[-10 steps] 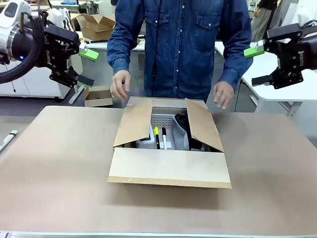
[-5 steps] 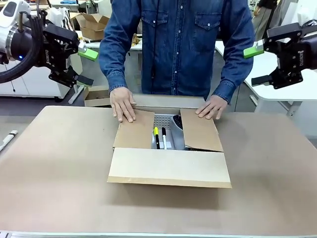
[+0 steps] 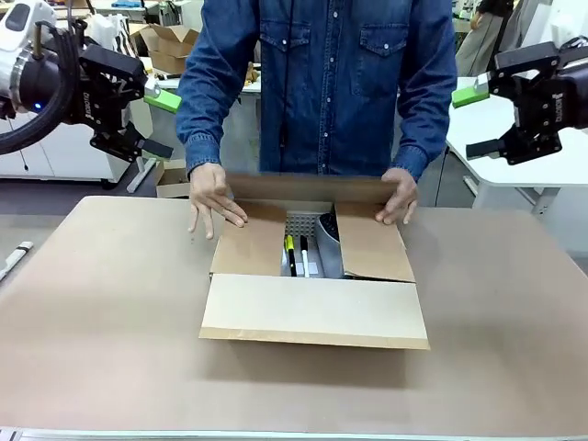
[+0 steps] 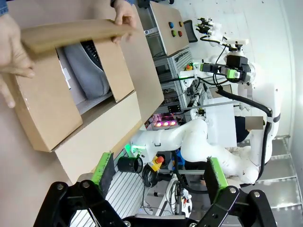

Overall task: Pack the gift set into the box.
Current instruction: Press and hold the closed box until the human finishes sealing it.

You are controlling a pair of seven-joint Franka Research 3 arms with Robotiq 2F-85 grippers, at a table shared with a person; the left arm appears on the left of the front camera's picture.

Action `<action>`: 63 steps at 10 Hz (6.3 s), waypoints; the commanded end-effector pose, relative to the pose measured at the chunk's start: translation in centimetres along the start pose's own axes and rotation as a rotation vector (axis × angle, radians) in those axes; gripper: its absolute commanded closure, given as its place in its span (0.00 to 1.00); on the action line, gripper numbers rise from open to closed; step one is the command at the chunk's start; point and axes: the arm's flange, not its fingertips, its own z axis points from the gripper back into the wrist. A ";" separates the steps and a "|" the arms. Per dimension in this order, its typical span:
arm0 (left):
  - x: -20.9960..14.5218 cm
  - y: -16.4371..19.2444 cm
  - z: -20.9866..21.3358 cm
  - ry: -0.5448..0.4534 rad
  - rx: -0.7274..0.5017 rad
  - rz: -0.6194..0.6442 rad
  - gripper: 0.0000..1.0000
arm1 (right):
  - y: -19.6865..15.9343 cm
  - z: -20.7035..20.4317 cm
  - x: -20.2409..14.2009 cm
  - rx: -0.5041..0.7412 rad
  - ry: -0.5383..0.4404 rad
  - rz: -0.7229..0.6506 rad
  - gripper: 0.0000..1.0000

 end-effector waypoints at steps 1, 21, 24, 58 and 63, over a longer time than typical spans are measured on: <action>-0.1 -0.3 0.0 -0.012 -0.018 0.011 0.00 | 0.2 -0.3 0.3 0.023 -0.006 0.025 0.00; -0.1 -0.3 0.0 -0.012 -0.018 0.011 0.00 | 0.2 -0.3 0.3 0.023 -0.006 0.025 0.00; -0.1 -0.3 0.0 -0.012 -0.018 0.011 0.00 | 0.2 -0.3 0.3 0.023 -0.006 0.025 0.00; -0.3 2.8 -5.6 0.257 -0.151 -0.766 0.00 | -2.4 -6.3 0.2 0.277 0.405 1.057 0.00; 0.1 4.4 -5.3 0.244 -0.099 -0.753 0.00 | -1.6 -7.2 3.9 0.241 0.150 1.231 0.00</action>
